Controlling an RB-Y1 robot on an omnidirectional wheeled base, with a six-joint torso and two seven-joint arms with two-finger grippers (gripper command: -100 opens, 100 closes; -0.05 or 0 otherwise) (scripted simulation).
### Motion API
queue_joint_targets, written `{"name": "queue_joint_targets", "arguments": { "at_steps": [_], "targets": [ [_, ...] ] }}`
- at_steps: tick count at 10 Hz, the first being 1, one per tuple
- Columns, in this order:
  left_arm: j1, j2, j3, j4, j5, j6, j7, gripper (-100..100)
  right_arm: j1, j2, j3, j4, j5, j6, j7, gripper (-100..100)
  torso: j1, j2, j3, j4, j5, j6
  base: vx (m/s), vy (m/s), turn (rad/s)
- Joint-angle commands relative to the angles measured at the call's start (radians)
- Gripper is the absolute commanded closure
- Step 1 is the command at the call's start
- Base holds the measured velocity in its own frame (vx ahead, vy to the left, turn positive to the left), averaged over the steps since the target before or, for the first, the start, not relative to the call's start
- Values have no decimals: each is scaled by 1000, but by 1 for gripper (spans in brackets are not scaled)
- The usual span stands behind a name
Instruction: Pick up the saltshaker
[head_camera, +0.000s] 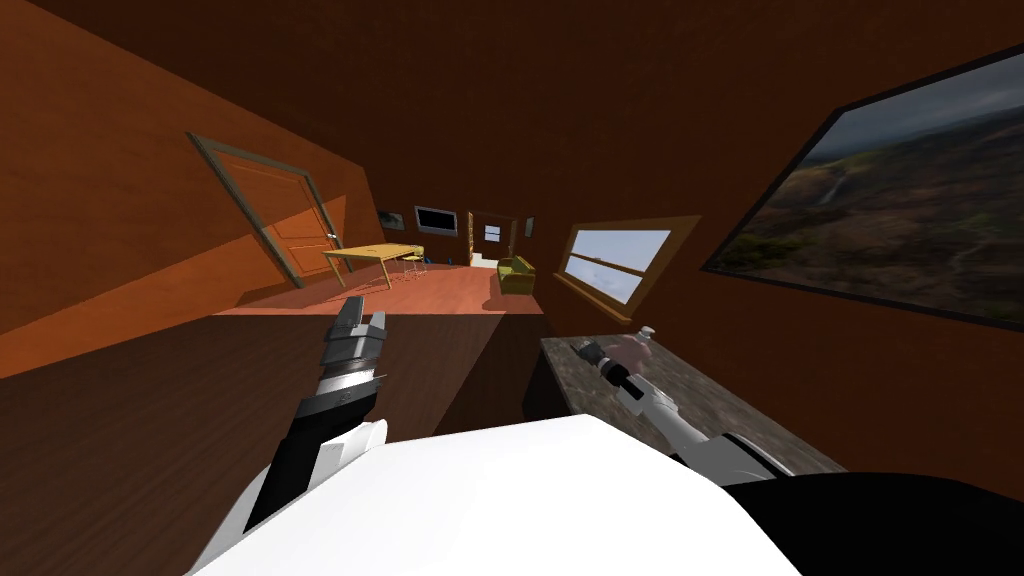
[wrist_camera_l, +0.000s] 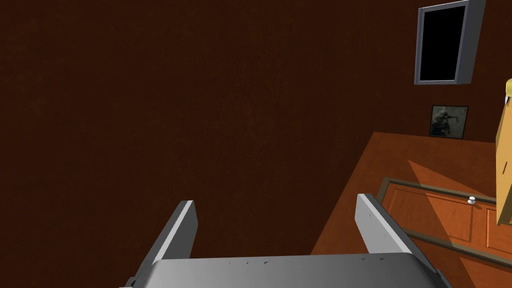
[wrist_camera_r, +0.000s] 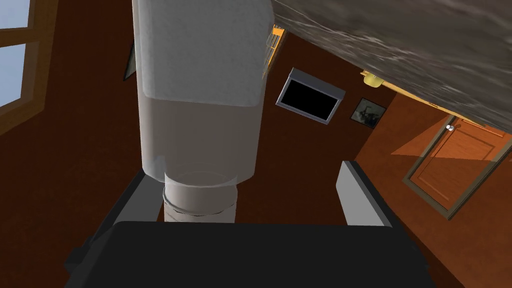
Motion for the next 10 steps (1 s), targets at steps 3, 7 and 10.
{"name": "queue_joint_targets", "arguments": {
  "at_steps": [3,7,10],
  "targets": [
    [0,0,0,0,0,0,0,0,-36,51,-4,-1,116,36,-57,-100,2,-3,-2,-1,-1,-1,18,10,-150],
    [0,0,0,0,0,0,0,0,-67,101,-8,-75,211,72,-115,-100,3,-5,-3,-1,-1,-2,22,22,-73],
    [0,0,0,0,0,0,0,0,-67,101,-8,-104,259,72,-115,-100,1,-3,-2,-1,-1,-3,2,2,-8]
  ]
}}
